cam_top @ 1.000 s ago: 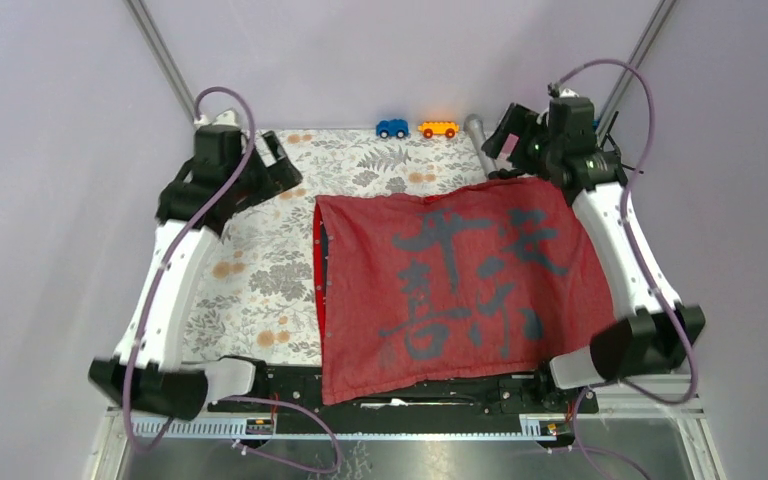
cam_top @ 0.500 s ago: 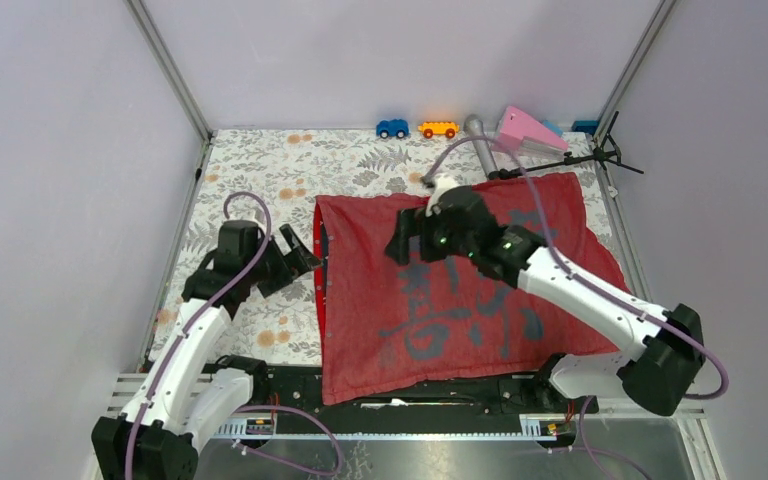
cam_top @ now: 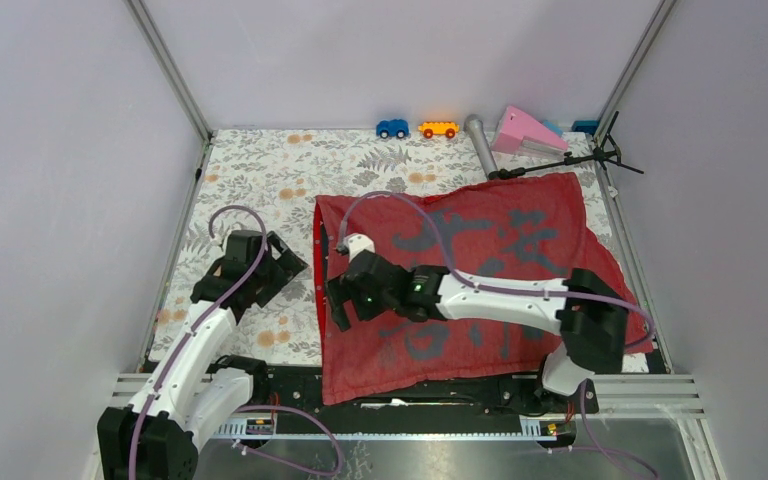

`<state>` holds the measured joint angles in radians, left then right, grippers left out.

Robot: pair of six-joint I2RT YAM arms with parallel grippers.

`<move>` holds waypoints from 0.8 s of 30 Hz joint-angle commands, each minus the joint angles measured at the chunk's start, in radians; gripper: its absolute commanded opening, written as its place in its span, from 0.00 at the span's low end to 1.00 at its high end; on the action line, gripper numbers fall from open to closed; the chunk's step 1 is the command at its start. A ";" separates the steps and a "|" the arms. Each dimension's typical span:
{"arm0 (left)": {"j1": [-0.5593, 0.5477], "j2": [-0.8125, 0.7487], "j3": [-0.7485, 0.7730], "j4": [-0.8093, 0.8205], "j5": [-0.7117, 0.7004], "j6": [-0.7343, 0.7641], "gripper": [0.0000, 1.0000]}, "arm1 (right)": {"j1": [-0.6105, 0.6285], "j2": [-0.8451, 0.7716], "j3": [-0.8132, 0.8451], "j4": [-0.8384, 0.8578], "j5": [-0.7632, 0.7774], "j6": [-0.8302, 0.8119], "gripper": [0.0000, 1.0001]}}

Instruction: Remove the pillowcase from the pillow

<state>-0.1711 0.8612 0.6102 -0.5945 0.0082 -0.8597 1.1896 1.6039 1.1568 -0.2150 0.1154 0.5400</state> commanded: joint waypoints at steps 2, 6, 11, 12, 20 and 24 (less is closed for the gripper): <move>0.001 -0.009 0.004 -0.088 -0.285 -0.161 0.86 | 0.054 0.101 0.119 0.008 0.073 -0.005 0.97; 0.001 -0.039 -0.002 -0.108 -0.327 -0.194 0.86 | 0.081 0.173 0.164 -0.025 0.097 -0.021 0.96; 0.001 -0.081 0.000 -0.132 -0.371 -0.223 0.86 | 0.089 0.249 0.178 -0.034 0.099 -0.014 0.96; 0.001 -0.088 -0.001 -0.133 -0.375 -0.223 0.85 | 0.090 0.267 0.180 -0.034 0.103 -0.014 0.96; 0.001 -0.106 -0.001 -0.134 -0.381 -0.225 0.85 | 0.097 0.431 0.295 -0.112 0.201 -0.040 0.94; 0.001 -0.110 0.005 -0.134 -0.385 -0.220 0.85 | 0.106 0.490 0.363 -0.159 0.249 -0.066 0.93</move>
<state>-0.1711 0.7666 0.6098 -0.7399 -0.3454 -1.0729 1.2793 2.0537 1.4322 -0.3168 0.2722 0.5102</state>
